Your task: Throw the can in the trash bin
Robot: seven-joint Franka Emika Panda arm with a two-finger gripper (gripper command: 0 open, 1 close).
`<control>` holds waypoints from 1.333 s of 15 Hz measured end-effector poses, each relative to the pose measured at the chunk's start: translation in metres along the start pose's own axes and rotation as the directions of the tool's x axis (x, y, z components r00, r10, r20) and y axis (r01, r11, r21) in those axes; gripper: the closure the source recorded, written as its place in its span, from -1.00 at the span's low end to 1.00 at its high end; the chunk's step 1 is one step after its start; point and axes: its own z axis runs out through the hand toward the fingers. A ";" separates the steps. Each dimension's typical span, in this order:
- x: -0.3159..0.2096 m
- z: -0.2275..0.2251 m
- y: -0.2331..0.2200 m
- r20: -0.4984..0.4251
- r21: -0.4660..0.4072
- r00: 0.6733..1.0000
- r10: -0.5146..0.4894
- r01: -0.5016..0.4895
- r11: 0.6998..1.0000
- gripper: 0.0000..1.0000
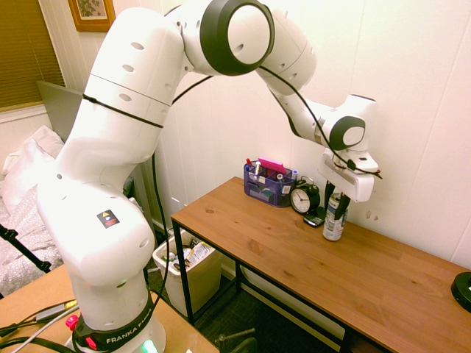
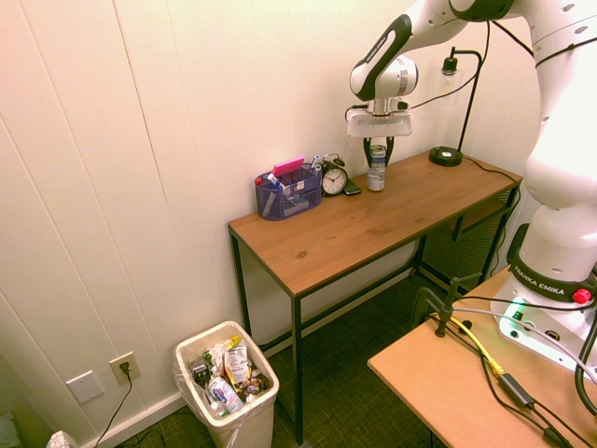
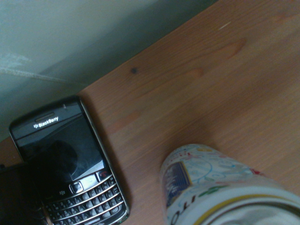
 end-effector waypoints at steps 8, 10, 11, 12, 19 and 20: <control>-0.038 -0.069 0.079 0.018 0.199 0.976 -0.218 0.210 0.957 1.00; -0.092 -0.105 0.084 -0.021 0.235 0.948 -0.319 0.315 0.920 1.00; -0.130 -0.123 0.086 -0.045 0.240 0.929 -0.368 0.367 0.899 1.00; -0.170 -0.140 0.089 -0.075 0.237 0.912 -0.404 0.410 0.881 1.00; -0.481 -0.235 0.181 -0.202 0.198 0.792 -0.577 0.610 0.768 1.00; -0.512 -0.238 0.177 -0.200 0.203 0.781 -0.591 0.624 0.755 1.00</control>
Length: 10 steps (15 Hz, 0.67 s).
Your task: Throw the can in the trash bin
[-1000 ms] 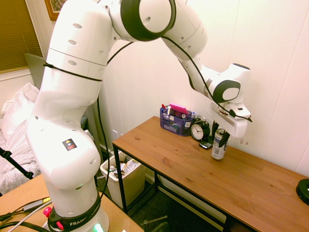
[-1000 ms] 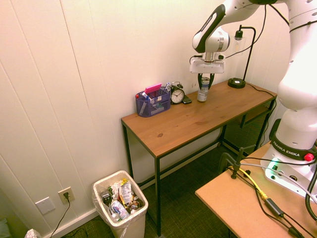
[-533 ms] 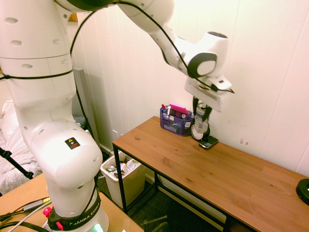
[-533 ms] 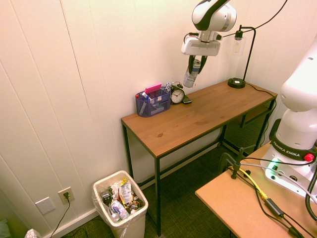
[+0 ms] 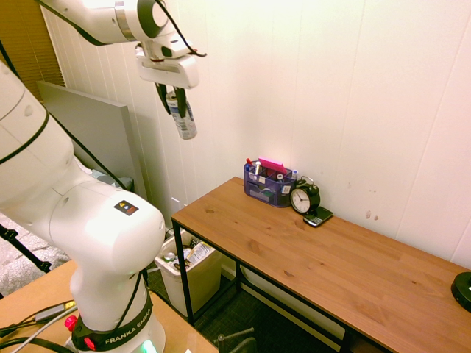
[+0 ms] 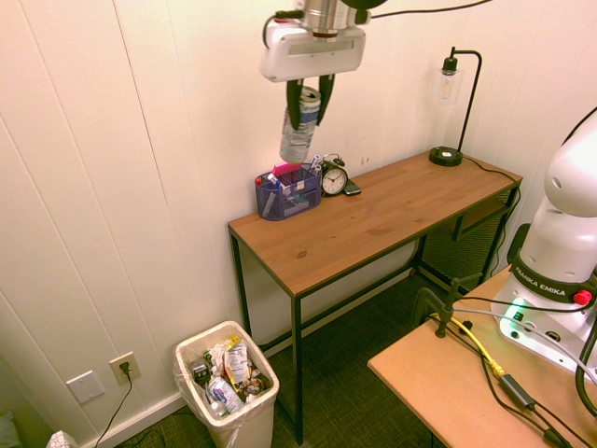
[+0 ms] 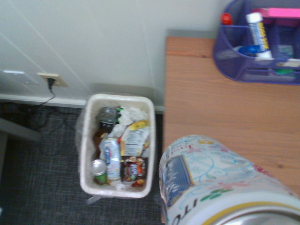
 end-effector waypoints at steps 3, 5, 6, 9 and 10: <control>-0.033 0.026 -0.063 0.069 -0.039 0.997 -0.029 0.032 0.999 1.00; -0.041 0.051 -0.092 0.094 -0.079 0.995 -0.034 0.042 0.996 1.00; -0.045 0.066 -0.102 0.103 -0.098 0.994 -0.036 0.046 0.994 1.00; -0.070 0.137 -0.126 0.152 -0.167 0.987 -0.050 0.075 0.983 1.00; -0.079 0.161 -0.140 0.163 -0.175 0.985 -0.053 0.081 0.981 1.00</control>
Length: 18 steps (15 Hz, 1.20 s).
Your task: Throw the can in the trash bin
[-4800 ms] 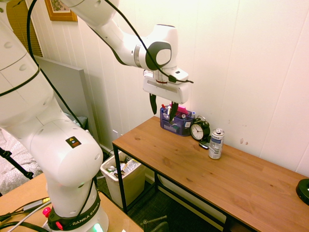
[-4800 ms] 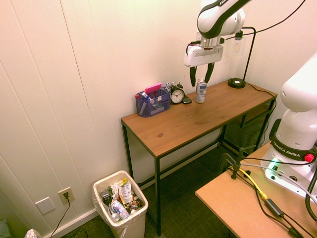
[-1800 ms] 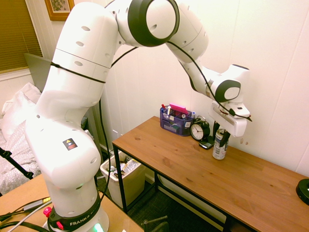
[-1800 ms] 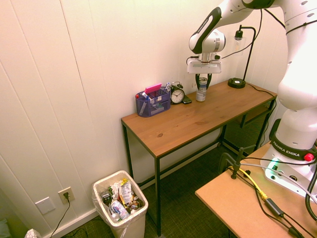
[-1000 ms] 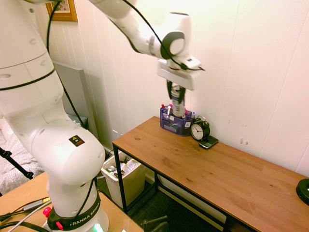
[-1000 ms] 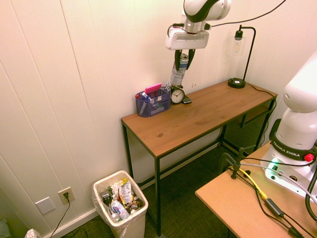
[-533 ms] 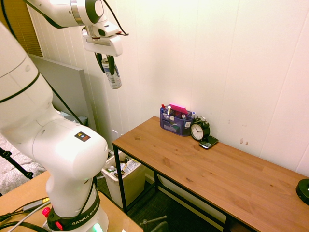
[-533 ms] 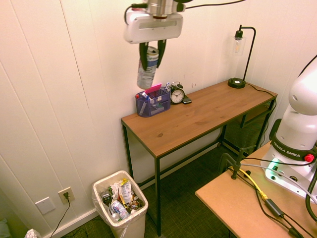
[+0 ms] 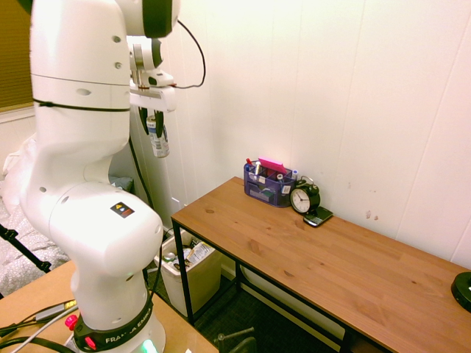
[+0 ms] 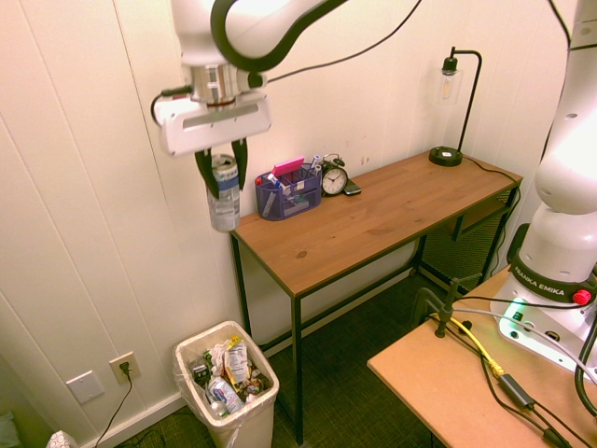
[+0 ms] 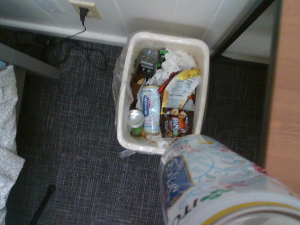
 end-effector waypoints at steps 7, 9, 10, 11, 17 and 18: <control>0.037 0.107 -0.093 -0.017 -0.063 0.996 0.085 -0.086 0.994 -1.00; 0.056 0.100 -0.104 -0.025 -0.090 0.993 0.113 -0.115 0.989 -1.00; 0.065 0.099 -0.109 -0.025 -0.099 0.992 0.123 -0.125 0.987 -1.00; 0.072 0.102 -0.113 -0.022 -0.107 0.991 0.130 -0.131 0.986 -1.00; 0.089 0.100 -0.131 -0.010 -0.099 0.990 0.138 -0.138 0.985 -1.00; 0.096 0.096 -0.131 -0.010 -0.091 0.989 0.144 -0.145 0.985 -1.00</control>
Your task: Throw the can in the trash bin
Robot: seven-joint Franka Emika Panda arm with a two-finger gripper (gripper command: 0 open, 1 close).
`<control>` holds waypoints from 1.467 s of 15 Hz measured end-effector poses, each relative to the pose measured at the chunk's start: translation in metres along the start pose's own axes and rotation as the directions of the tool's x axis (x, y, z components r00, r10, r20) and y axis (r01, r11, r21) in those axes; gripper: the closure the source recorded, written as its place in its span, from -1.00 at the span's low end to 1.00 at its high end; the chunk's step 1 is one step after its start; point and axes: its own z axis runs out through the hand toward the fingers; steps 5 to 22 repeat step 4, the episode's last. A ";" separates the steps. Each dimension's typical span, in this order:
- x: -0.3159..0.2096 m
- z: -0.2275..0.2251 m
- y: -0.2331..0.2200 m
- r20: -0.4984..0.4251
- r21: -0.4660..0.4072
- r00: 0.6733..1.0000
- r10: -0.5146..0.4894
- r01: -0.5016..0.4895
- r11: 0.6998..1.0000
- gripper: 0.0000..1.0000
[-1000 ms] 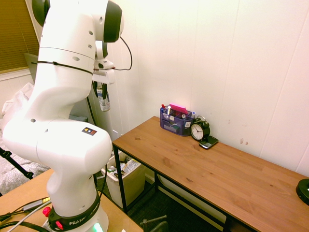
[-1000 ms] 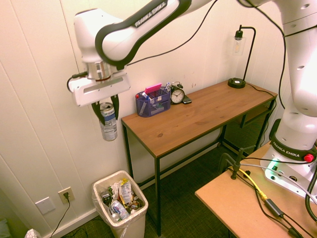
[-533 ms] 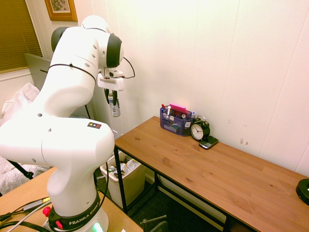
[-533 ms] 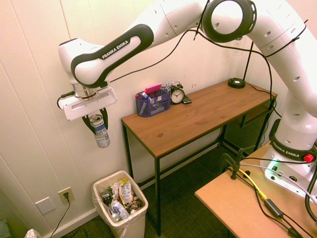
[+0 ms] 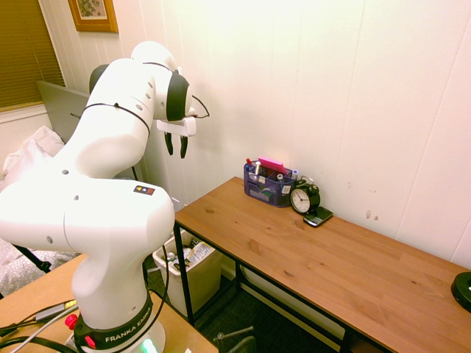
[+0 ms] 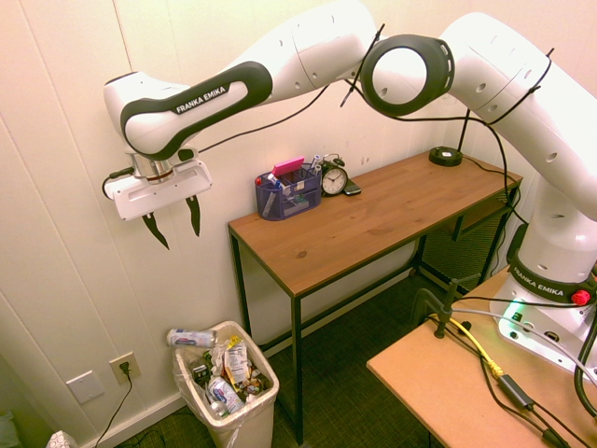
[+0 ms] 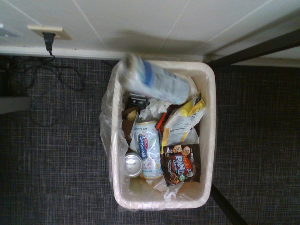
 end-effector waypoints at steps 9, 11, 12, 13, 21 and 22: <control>0.078 -0.034 0.013 0.030 0.099 0.999 0.039 -0.042 0.994 -1.00; 0.078 -0.034 0.013 0.030 0.099 0.999 0.039 -0.042 0.994 -1.00; 0.078 -0.034 0.013 0.030 0.099 0.999 0.039 -0.042 0.994 -1.00; 0.078 -0.034 0.013 0.030 0.099 0.999 0.039 -0.042 0.994 -1.00; 0.078 -0.034 0.013 0.030 0.099 0.999 0.039 -0.042 0.994 -1.00; 0.078 -0.034 0.013 0.030 0.099 0.999 0.039 -0.042 0.994 -1.00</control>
